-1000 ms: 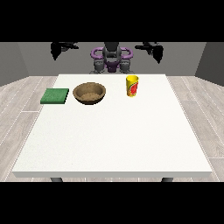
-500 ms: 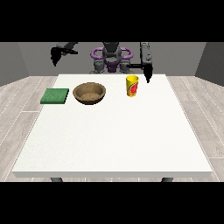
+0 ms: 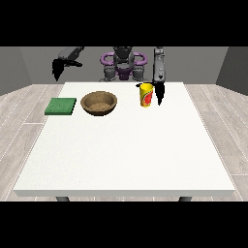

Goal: Pick the cup and pour the ball into the bowl, then pick the bowl and place it on the pad

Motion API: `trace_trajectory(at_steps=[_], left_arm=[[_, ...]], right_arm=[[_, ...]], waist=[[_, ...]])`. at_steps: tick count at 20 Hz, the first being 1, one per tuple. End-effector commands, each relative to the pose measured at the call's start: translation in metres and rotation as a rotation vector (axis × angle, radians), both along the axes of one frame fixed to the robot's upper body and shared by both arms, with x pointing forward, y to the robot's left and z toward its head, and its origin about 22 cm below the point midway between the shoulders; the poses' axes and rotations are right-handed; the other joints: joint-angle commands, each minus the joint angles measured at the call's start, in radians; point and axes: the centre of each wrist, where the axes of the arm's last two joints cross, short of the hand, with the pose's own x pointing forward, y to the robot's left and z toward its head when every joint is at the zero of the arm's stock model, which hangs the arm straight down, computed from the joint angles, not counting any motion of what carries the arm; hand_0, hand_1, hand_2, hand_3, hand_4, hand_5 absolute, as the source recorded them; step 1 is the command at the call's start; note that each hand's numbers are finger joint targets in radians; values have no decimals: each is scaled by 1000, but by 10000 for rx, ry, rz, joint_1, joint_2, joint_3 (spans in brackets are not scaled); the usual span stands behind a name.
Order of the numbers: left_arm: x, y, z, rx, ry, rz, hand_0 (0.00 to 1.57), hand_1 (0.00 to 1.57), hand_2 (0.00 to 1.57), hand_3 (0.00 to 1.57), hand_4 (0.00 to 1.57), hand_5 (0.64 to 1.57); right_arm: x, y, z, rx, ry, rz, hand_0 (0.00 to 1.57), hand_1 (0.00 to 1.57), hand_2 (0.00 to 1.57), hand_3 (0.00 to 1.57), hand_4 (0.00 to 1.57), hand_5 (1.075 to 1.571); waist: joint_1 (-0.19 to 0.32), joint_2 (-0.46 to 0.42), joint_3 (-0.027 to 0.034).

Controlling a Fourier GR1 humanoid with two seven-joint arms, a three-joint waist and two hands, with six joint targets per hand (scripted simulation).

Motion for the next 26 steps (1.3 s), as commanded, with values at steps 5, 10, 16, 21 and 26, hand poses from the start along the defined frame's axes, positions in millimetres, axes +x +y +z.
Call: trace_trajectory(at_steps=[5, 10, 16, 21, 26], left_arm=[[3, 10, -26, 174, -790, 156, 0, 0, 0, 0, 0, 1521], [13, -4, -31, 312, -427, 360, 0, 0, 0, 0, 0, 1559], [-9, -20, -48, 3159, -680, 1741, 1317, 1317, 1571, 1571, 1455, 1245], [-5, -1, -39, 3428, 200, 1654, 1327, 1327, 1571, 1571, 1500, 1245], [19, 29, -1, 6396, 985, 1724, 1381, 1381, 1571, 1571, 1571, 1341]], right_arm=[[6, -2, -4, 163, -844, 129, 0, 0, 0, 0, 0, 1571], [15, 4, 8, 30, -644, 201, 0, 0, 0, 0, 0, 1571], [12, -6, 14, -228, -1075, 659, 0, 0, 0, 0, 0, 1570], [2, -42, 8, -371, 167, 260, 0, 0, 0, 0, 0, 1570], [0, -44, -21, -102, 1725, -357, 0, 0, 0, 0, 0, 1569]], waist=[[-198, 936, -4], [-285, 678, -6], [-1073, 1195, -7], [-775, -42, 3], [165, -1896, 47]])
